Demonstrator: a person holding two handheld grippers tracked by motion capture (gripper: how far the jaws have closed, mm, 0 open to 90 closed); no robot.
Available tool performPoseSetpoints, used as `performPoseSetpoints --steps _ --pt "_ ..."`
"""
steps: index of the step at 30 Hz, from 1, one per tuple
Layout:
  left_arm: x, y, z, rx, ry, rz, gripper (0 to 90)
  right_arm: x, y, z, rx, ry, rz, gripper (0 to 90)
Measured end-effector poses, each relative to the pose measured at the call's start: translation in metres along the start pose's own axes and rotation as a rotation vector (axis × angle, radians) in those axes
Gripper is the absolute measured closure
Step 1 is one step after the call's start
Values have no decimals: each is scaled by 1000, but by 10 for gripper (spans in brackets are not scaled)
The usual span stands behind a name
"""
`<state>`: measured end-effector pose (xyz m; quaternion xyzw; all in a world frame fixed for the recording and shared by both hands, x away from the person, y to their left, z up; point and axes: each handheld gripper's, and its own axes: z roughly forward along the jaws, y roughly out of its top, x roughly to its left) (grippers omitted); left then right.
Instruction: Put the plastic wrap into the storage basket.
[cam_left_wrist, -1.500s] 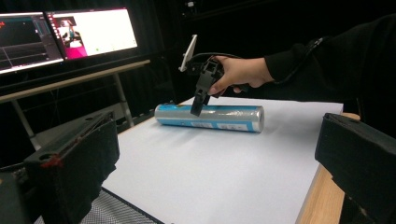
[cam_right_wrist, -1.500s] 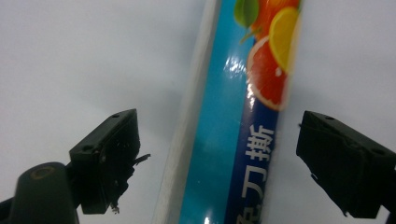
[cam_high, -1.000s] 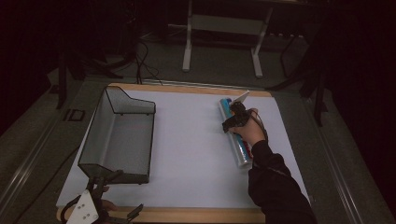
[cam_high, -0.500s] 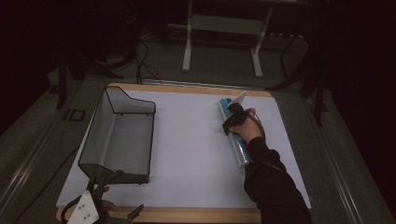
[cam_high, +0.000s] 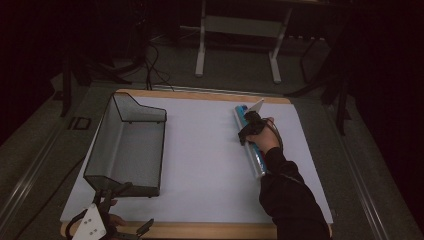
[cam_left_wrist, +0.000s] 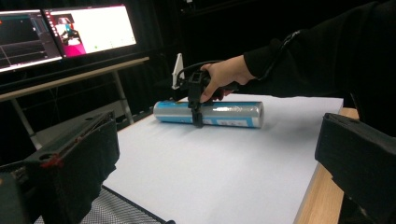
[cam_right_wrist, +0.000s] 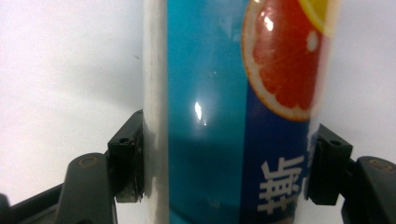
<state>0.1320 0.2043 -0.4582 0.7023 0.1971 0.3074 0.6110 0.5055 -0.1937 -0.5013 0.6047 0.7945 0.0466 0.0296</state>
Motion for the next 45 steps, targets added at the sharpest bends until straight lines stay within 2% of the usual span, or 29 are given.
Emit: performPoseSetpoints --steps 2,5,8,13,18,22,37,45 --pt "0 0 0 0 0 0 6 -1 -1 -3 -23 -16 -3 313" --pt "-1 0 1 4 0 3 6 -5 -2 -9 -30 21 25 314" --pt "0 0 1 5 0 2 6 -6 -2 -16 -42 24 29 314" --pt "-1 0 1 5 2 4 6 -5 -3 -31 -99 15 19 315" --pt "-1 0 1 5 3 3 6 2 -2 -47 -133 33 5 315" --pt "-1 0 1 3 3 3 6 9 -2 -60 -150 62 -8 315" --pt "-1 0 2 9 5 0 6 47 -1 -103 -259 105 -61 315" --pt "-2 -1 4 18 9 -4 6 69 1 -125 -312 158 -78 316"
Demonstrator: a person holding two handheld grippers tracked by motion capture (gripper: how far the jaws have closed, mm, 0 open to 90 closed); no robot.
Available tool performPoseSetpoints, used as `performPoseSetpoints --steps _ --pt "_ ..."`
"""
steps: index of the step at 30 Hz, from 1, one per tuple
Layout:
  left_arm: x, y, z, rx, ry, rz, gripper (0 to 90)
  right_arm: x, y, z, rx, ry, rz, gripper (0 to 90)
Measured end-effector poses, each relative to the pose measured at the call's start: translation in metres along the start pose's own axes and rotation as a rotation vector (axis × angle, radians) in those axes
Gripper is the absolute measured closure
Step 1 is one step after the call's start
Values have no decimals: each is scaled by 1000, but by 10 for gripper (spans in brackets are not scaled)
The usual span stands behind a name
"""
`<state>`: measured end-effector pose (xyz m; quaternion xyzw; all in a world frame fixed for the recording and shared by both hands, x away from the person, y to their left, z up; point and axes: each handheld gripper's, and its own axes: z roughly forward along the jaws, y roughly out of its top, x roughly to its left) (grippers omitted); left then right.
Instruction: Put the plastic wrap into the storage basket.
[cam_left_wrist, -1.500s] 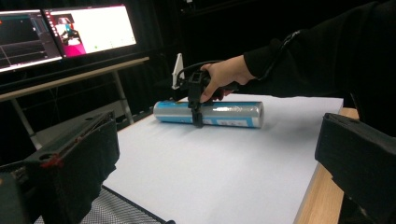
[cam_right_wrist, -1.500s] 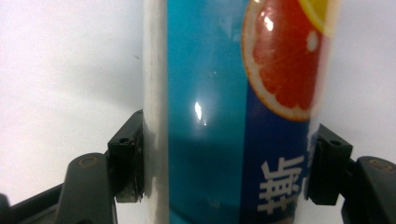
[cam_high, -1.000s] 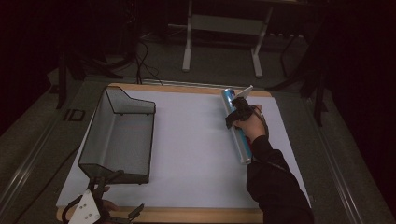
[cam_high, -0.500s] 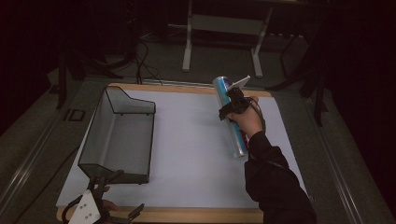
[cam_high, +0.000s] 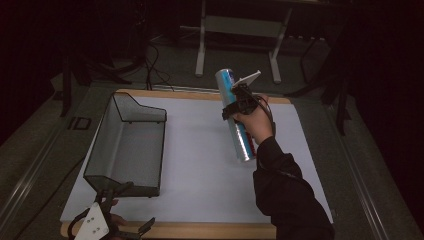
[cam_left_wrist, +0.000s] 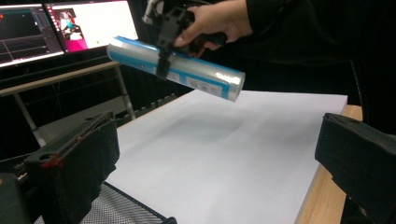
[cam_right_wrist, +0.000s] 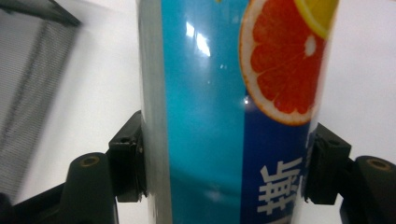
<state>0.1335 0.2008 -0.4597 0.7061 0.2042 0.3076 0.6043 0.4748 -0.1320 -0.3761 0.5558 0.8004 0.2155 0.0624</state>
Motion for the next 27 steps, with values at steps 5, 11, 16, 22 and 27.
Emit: performPoseSetpoints --steps 5,11,16,22,27 --pt "-2 1 0 -3 -2 10 6 21 8 -9 -39 42 -6 315" --pt "-3 1 0 -3 -7 6 6 48 17 -17 -72 72 -32 315" --pt "-3 1 0 1 -7 5 6 65 23 -21 -94 101 -41 315" --pt "-3 1 0 4 -5 4 6 96 31 -21 -117 137 -60 316" --pt "-3 1 -1 1 -6 5 6 118 33 -16 -124 164 -82 316"
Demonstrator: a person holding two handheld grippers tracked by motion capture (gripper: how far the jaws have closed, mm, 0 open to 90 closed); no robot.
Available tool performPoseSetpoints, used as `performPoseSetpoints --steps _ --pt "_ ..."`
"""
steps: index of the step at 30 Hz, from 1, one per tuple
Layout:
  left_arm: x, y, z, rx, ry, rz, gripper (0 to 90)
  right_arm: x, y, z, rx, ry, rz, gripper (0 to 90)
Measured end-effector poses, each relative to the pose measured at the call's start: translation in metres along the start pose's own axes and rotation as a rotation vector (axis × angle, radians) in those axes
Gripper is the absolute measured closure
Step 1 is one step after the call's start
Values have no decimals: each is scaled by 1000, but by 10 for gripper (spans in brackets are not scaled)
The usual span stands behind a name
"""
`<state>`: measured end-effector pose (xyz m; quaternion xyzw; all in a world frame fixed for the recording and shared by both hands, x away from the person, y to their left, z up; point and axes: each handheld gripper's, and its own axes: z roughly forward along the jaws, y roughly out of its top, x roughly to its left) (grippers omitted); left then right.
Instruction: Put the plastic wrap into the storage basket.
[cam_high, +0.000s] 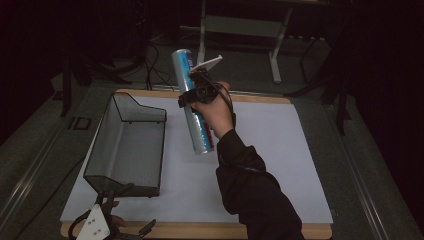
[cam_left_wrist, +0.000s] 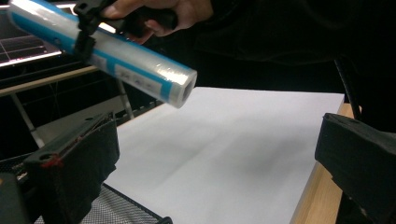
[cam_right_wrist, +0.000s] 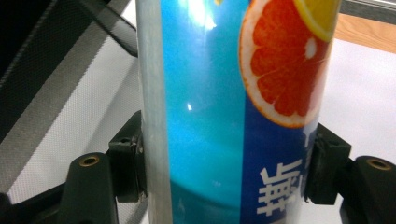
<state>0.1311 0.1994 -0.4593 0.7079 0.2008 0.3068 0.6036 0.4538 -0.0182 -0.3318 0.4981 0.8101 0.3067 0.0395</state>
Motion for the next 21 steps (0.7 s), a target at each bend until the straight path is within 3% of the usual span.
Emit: performPoseSetpoints --steps 4,5,6,9,16,21 --pt "0 0 0 0 4 0 6 16 1 6 -15 24 -11 316" --pt "0 0 0 -1 4 0 6 28 0 11 -13 48 -20 316" --pt "0 0 0 -1 3 0 6 28 0 11 -13 48 -20 316" --pt "0 0 -1 0 2 2 6 49 0 21 -2 81 -44 316" --pt "1 0 -1 -2 -6 -6 6 78 -2 42 13 145 -61 316" --pt "1 0 -2 -3 0 -4 6 95 -3 52 -7 146 -75 316"
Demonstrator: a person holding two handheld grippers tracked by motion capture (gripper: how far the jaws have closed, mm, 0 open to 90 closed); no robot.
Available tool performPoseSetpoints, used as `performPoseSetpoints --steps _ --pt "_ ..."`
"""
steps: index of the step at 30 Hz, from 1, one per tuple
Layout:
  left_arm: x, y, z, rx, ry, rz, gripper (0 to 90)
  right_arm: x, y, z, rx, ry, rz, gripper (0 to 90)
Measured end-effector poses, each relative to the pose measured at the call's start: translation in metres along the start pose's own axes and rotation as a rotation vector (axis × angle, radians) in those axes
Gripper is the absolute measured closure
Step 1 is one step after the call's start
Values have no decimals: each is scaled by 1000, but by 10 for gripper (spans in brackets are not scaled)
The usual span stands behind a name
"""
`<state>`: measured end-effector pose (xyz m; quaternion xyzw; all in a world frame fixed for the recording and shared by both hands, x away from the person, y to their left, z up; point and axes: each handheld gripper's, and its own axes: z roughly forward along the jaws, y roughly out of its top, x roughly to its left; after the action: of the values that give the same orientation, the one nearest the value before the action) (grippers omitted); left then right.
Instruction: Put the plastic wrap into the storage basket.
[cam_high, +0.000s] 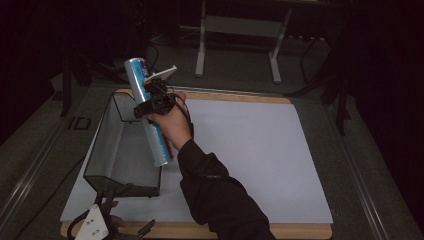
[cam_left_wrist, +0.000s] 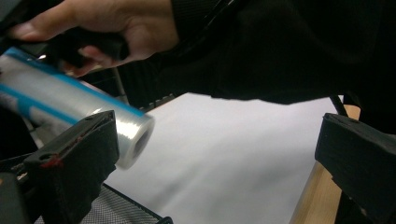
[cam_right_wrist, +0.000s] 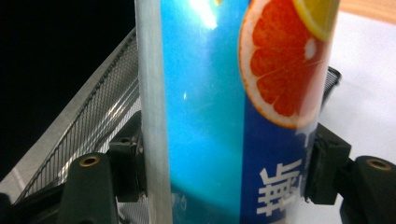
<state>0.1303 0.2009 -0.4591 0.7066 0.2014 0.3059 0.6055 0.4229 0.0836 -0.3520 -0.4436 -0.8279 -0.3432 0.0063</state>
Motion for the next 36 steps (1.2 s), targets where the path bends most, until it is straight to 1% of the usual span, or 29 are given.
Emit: performPoseSetpoints --steps 1,2,3,5,6,7,8,10,11,13,14,15,16,17,18,19,21,22,23,24,25,27,31,34,35,36 --pt "0 0 0 0 0 0 6 0 0 0 0 0 0 316" --pt "0 0 0 0 -2 2 6 10 0 8 -29 -4 0 316" --pt "0 0 0 3 -6 0 6 13 0 11 -36 7 5 316" --pt "0 0 0 1 -7 0 6 15 0 13 -40 12 7 316" --pt "0 0 -1 -3 -7 1 6 19 0 18 -42 10 6 316" --pt "0 0 -1 -2 -6 1 6 20 -1 20 -40 11 8 316" --pt "0 0 -1 -2 -6 1 6 21 -2 23 -54 7 4 315" --pt "0 0 -1 0 -5 2 6 23 -5 29 -57 9 11 316" --pt "0 0 -1 0 -5 2 6 23 -5 29 -57 9 11 316" --pt "0 0 -1 0 -7 -1 6 23 -9 35 -63 7 26 316" --pt "0 0 -1 -4 -8 0 6 22 -12 41 -61 8 37 316" --pt "0 0 -1 -4 -8 0 6 22 -12 41 -61 8 37 316" --pt "0 0 -1 -3 -8 1 6 20 -14 45 -60 8 50 316" --pt "0 0 -1 -1 -8 0 6 18 -18 50 -50 24 72 316" --pt "0 0 -1 1 -7 1 6 18 -18 50 -50 24 72 316" --pt "0 0 -1 -1 -9 2 6 16 -22 57 -38 35 82 316" --pt "0 0 -1 -1 -9 3 6 15 -25 59 -44 35 82 316" --pt "0 0 0 1 -8 4 6 15 -30 64 -38 25 81 316" --pt "0 0 0 1 -8 4 6 15 -30 64 -38 25 81 316" --pt "0 0 0 2 -8 4 6 14 -35 67 -45 2 94 316" --pt "0 0 0 1 -9 3 6 14 -35 67 -45 2 94 316" --pt "0 0 0 3 -8 4 7 12 -41 71 -33 -4 85 315" --pt "0 0 0 1 -7 4 6 11 -46 73 -40 -18 93 315" --pt "0 0 0 0 -8 5 7 11 -54 78 -42 -64 108 315" --pt "0 0 0 0 -8 5 6 11 -54 78 -42 -64 108 315" --pt "0 0 0 0 -8 6 6 10 -56 79 -46 -68 118 315"
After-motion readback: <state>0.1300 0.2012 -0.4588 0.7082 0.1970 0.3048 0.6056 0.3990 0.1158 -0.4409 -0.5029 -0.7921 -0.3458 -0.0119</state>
